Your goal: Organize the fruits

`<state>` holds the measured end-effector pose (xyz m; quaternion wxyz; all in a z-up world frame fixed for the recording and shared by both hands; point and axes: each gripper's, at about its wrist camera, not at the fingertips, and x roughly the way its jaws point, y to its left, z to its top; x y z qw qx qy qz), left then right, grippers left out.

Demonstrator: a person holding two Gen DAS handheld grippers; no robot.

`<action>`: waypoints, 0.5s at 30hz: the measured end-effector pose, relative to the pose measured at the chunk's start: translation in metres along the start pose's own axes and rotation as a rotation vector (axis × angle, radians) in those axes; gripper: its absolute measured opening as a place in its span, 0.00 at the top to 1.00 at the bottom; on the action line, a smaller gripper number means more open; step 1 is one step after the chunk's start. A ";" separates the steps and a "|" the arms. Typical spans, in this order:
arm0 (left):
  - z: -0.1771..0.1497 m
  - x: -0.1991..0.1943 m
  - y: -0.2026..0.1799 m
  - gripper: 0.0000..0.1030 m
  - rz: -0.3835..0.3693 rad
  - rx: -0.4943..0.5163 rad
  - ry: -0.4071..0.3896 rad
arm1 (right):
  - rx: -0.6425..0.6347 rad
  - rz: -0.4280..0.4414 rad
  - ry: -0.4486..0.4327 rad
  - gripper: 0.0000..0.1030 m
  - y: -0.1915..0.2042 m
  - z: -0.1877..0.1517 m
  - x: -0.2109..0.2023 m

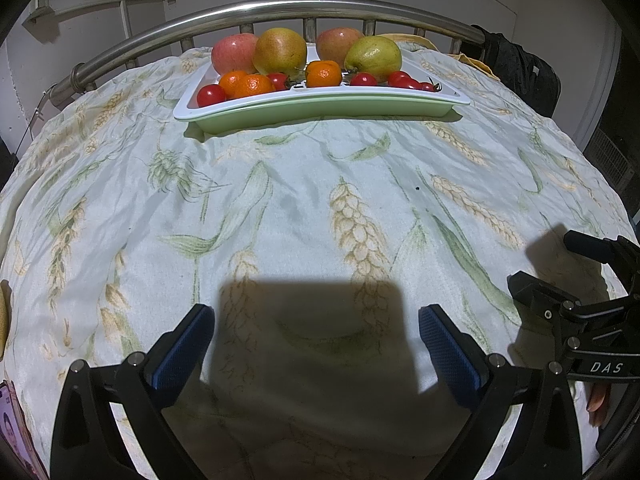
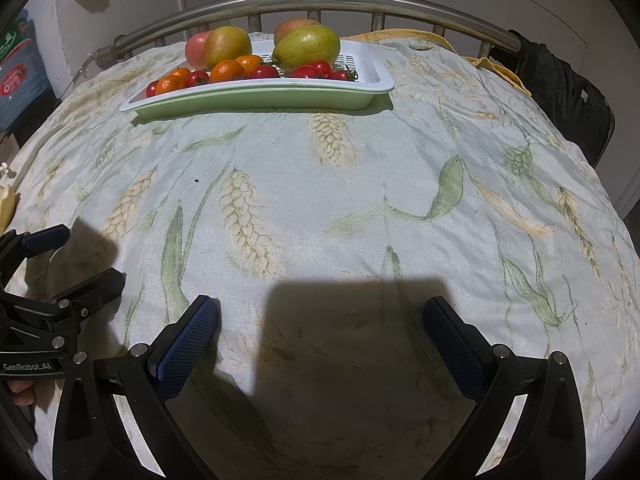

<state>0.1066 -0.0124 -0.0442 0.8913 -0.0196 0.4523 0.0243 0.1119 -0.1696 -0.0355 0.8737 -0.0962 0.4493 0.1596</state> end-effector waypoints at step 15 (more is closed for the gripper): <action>0.000 0.000 -0.001 0.00 0.000 0.000 0.000 | 0.000 0.000 0.000 0.00 0.000 0.000 0.000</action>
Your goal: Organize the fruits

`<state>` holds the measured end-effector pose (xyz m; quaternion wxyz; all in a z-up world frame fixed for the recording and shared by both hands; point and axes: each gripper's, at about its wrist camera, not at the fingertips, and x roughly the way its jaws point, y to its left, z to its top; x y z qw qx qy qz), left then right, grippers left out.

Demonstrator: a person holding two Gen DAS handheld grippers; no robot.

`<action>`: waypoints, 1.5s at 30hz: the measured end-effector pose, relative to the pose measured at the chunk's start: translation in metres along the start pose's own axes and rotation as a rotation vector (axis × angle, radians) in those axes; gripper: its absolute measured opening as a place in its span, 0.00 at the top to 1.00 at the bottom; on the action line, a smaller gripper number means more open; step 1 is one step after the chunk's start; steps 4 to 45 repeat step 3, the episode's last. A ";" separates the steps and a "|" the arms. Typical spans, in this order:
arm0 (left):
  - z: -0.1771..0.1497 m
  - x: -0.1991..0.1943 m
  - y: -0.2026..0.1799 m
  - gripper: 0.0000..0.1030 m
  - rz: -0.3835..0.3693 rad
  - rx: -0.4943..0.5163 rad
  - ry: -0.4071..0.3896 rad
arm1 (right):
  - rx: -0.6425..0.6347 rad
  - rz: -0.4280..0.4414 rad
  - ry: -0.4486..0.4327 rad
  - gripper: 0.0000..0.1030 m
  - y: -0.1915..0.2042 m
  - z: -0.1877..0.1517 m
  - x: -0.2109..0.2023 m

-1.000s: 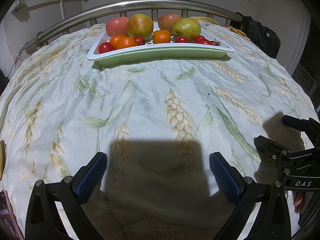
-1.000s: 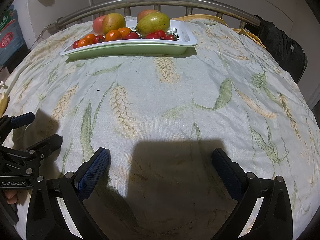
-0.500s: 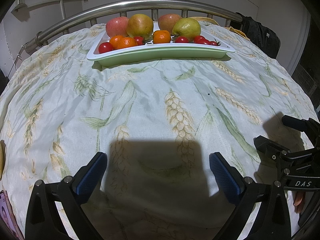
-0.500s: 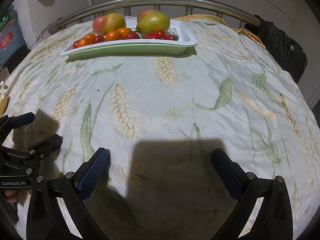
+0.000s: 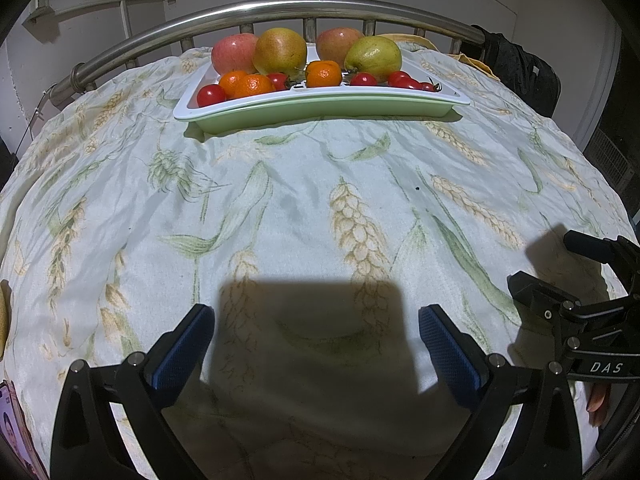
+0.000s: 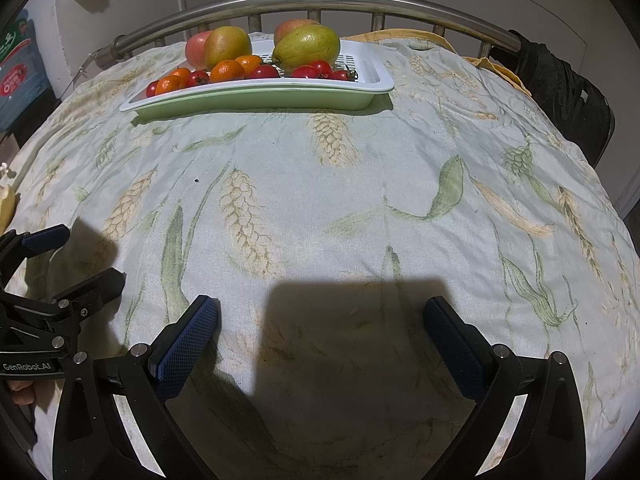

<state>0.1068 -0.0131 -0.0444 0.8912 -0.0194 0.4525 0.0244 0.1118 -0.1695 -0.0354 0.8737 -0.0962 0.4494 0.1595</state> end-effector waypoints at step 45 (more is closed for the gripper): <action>0.000 0.000 0.000 0.00 0.000 0.000 0.000 | 0.000 0.000 0.000 0.00 0.000 0.000 0.000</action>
